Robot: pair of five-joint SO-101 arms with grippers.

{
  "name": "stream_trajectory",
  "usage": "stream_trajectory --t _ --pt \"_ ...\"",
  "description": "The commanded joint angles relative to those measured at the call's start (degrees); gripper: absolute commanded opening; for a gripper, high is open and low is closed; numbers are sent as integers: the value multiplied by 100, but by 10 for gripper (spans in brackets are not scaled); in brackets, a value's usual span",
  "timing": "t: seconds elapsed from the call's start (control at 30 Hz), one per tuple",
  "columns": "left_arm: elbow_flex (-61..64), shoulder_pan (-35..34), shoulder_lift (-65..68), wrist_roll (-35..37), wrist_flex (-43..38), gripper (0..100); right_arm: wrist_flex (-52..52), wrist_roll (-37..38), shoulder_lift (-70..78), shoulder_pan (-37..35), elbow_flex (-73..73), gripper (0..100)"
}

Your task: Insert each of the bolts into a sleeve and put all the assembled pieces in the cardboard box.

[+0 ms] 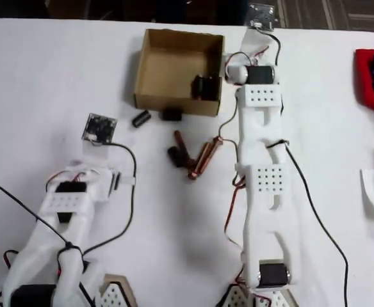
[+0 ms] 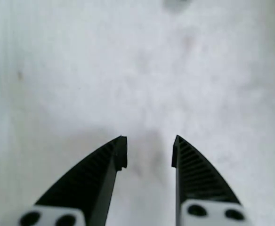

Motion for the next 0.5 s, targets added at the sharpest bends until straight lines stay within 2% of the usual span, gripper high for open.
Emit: stream_trajectory --t 0.0,0.17,0.47 --pt "-13 -9 -53 -35 -9 172 -576 -9 -84 22 343 21" --pt "-13 -9 -53 -35 0 172 -1059 -9 -84 22 932 21" --pt "-13 -9 -53 -35 -18 172 -1077 -9 -127 -145 976 21"
